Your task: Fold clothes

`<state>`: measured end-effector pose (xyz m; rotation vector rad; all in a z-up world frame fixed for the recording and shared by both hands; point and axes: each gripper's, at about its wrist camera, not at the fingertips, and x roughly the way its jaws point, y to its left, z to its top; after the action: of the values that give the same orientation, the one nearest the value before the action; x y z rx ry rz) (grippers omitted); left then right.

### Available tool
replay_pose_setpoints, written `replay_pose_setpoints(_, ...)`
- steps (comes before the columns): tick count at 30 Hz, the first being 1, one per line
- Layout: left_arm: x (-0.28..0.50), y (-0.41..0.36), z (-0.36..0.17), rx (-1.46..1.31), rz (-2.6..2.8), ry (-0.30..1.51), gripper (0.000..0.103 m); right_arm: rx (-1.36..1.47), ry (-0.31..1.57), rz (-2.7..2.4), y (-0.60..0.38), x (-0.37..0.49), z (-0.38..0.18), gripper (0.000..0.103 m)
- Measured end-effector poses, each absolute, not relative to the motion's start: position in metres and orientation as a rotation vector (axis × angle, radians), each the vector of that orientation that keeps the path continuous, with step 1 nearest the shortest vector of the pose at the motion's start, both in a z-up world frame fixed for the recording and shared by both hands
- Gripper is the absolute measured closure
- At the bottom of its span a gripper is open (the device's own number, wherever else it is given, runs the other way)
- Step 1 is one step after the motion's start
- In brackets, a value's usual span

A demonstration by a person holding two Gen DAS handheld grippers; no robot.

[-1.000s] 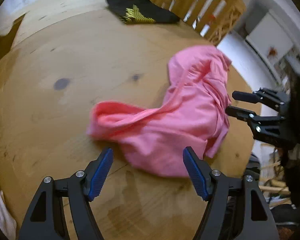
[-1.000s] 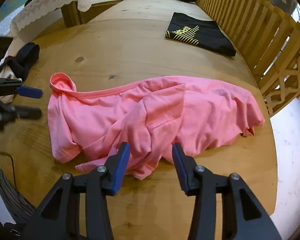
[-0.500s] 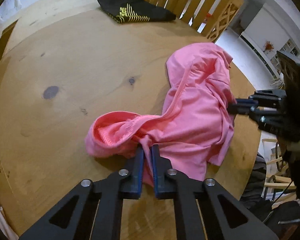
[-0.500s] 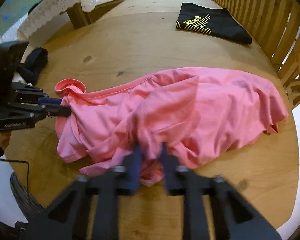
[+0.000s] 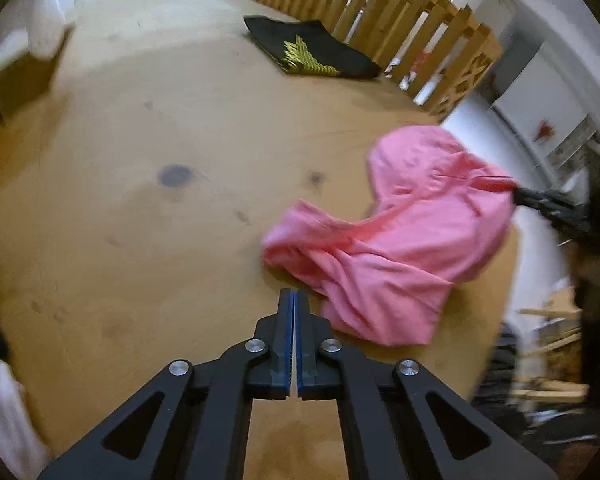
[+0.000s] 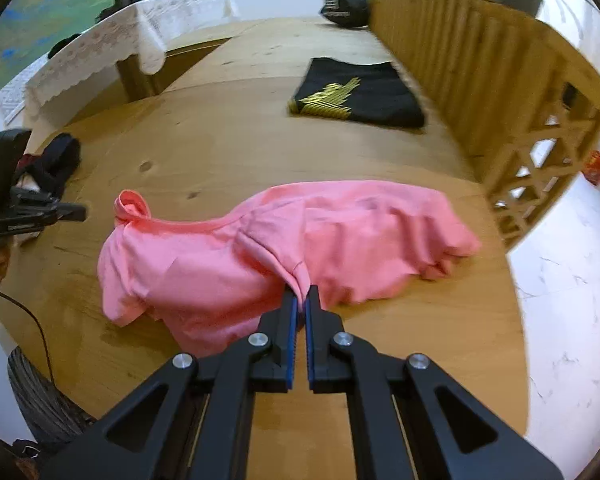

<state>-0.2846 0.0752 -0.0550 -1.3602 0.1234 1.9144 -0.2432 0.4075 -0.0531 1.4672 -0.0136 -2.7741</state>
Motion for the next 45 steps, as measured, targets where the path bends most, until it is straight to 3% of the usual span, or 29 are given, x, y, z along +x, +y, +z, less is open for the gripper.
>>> replay_pose_setpoints(2,-0.273,0.092,-0.058,-1.367,1.886,0.159,0.072,1.485,0.000,-2.777,0.410,-0.243,-0.055,0.099)
replay_pose_setpoints(6,-0.253,0.137,-0.066,-1.350,1.848,0.286,0.066,1.505,0.037,-2.744,0.398,-0.248,-0.069,0.099)
replay_pose_setpoints(8,-0.254,0.156,-0.074,-1.394,1.883,0.342,0.054,1.509,0.049,-2.732,0.393,-0.248,-0.073,0.099)
replay_pose_setpoints(10,-0.260,0.161,-0.081,-1.423,1.894,0.355,0.057,1.515,0.079,-2.725,0.388,-0.248,-0.078,0.099)
replay_pose_setpoints(12,-0.265,0.162,-0.088,-1.437,1.864,0.352,0.080,1.520,0.096,-2.715,0.386,-0.249,-0.083,0.099)
replay_pose_setpoints(13,-0.267,0.162,-0.091,-1.437,1.850,0.354,0.101,1.523,0.101,-2.713,0.386,-0.250,-0.085,0.099)
replay_pose_setpoints(24,-0.279,0.089,-0.060,-1.284,2.005,0.239,0.101,1.533,-0.023,-2.770,0.425,-0.247,-0.081,0.100)
replay_pose_setpoints(31,-0.253,0.035,0.000,-1.134,2.129,0.318,0.101,1.456,0.182,-2.875,0.423,-0.219,-0.021,0.100)
replay_pose_setpoints(34,-0.248,0.028,-0.025,-1.244,2.066,0.362,0.101,1.543,0.255,-2.879,0.427,-0.209,-0.035,0.100)
replay_pose_setpoints(39,-0.222,0.032,-0.100,-1.446,1.889,0.444,0.101,1.824,0.196,-2.768,0.446,-0.196,-0.100,0.100)
replay_pose_setpoints(43,-0.213,0.032,-0.100,-1.417,1.889,0.422,0.100,1.877,0.155,-2.774,0.440,-0.189,-0.108,0.099)
replay_pose_setpoints(45,-0.215,0.033,-0.096,-1.407,1.902,0.430,0.100,1.769,0.116,-2.780,0.420,-0.194,-0.090,0.091)
